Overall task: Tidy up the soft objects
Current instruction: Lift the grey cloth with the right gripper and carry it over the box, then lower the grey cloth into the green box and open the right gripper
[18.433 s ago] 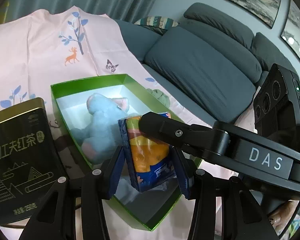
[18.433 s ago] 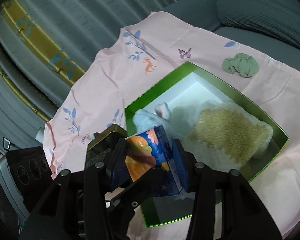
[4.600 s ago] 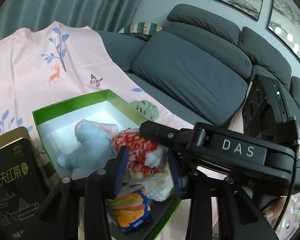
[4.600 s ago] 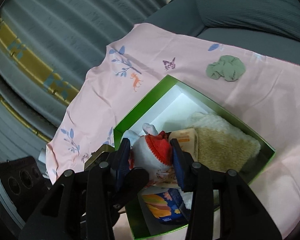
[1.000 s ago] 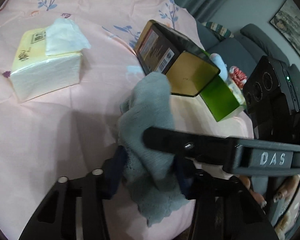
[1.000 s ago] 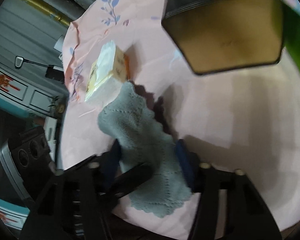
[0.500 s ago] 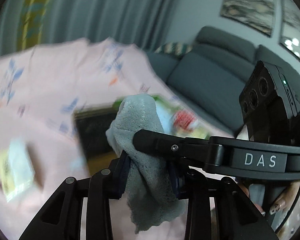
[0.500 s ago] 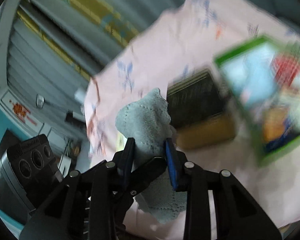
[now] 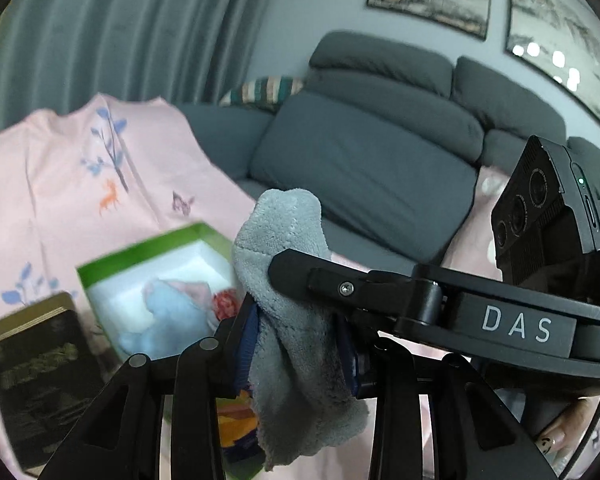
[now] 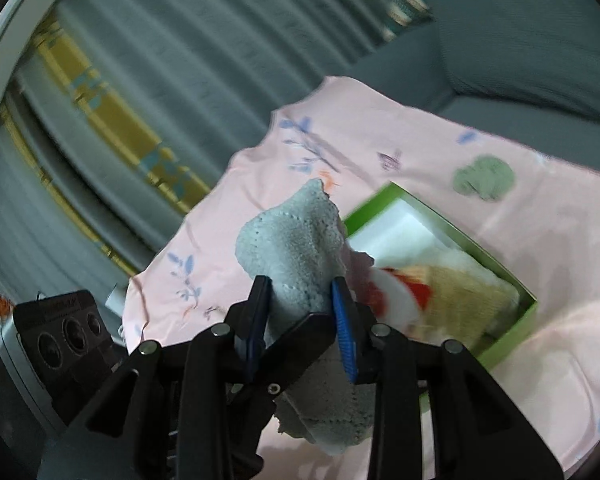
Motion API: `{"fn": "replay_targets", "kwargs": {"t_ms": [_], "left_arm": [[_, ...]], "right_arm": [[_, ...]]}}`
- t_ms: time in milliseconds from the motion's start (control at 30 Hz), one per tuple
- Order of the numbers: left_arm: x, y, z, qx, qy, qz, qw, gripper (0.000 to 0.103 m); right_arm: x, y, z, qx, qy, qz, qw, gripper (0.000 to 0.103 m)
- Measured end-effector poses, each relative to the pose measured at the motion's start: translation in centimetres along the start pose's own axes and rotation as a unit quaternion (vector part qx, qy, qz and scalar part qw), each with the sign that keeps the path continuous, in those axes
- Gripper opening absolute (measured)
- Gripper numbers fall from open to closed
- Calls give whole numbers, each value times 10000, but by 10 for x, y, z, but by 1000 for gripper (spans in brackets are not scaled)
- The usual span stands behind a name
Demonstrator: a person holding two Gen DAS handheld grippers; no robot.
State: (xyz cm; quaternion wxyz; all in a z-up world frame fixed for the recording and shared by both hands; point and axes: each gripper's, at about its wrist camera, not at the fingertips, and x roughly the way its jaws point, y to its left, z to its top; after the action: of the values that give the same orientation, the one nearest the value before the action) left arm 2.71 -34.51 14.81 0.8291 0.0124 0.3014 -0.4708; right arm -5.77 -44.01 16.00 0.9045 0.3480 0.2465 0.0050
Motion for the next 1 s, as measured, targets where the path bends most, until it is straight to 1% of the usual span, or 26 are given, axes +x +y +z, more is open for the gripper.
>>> {"fn": "replay_targets", "kwargs": {"t_ms": [67, 167, 200, 233, 267, 300, 333, 367, 400, 433, 467, 533, 567, 600, 633, 667, 733, 767, 867, 1000], "left_arm": [[9, 1, -6, -74, 159, 28, 9998, 36], [24, 9, -9, -263, 318, 123, 9991, 36], [28, 11, -10, -307, 369, 151, 9987, 38], [29, 13, -12, -351, 431, 206, 9982, 41], [29, 13, -15, -377, 458, 271, 9979, 50], [28, 14, -16, -393, 471, 406, 9973, 62], [27, 13, -17, -384, 461, 488, 9970, 68], [23, 13, -17, -377, 431, 576, 9967, 78], [21, 13, -17, -382, 404, 612, 9966, 84], [17, 14, -16, -407, 372, 629, 9965, 84], [12, 14, -15, -436, 344, 611, 9966, 84], [5, 14, -12, -456, 293, 627, 9966, 86], [1, 14, -10, -446, 259, 706, 9962, 92], [-5, 13, -9, -423, 212, 822, 9955, 97], [-13, 12, -9, -404, 149, 964, 9944, 98], [-16, 12, -8, -407, 129, 1009, 9940, 98], [-27, 14, -7, -505, 142, 1119, 9923, 98], [-29, 15, -7, -536, 168, 1171, 9915, 98], [-40, 16, -8, -627, 271, 1476, 9867, 98], [-57, 14, -10, -634, 196, 1590, 9850, 98]], "right_arm": [[8, -17, 2, 213, 151, -178, 9995, 33], [20, -24, 3, 261, 216, -388, 9987, 33], [25, -25, 3, 267, 233, -482, 9982, 33], [28, -26, 3, 279, 250, -565, 9977, 37], [30, -29, 4, 294, 257, -628, 9973, 42], [31, -32, 4, 326, 245, -704, 9967, 52], [30, -33, 4, 334, 210, -785, 9961, 57], [26, -33, 5, 303, 162, -833, 9959, 59], [24, -35, 5, 284, 110, -851, 9959, 63], [22, -34, 6, 270, 51, -882, 9957, 68], [19, -32, 7, 243, -6, -929, 9954, 70], [13, -29, 8, 165, -116, -962, 9952, 78], [10, -27, 8, 126, -176, -932, 9954, 80], [8, -25, 9, 92, -225, -887, 9958, 87], [6, -22, 9, 62, -255, -847, 9961, 90], [4, -20, 9, 30, -266, -820, 9963, 91], [1, -16, 9, -32, -267, -795, 9965, 96], [0, -14, 10, -70, -284, -785, 9965, 96], [-6, -5, 9, -203, -362, -771, 9962, 96], [-16, 10, 6, -475, -461, -752, 9950, 101]]}}
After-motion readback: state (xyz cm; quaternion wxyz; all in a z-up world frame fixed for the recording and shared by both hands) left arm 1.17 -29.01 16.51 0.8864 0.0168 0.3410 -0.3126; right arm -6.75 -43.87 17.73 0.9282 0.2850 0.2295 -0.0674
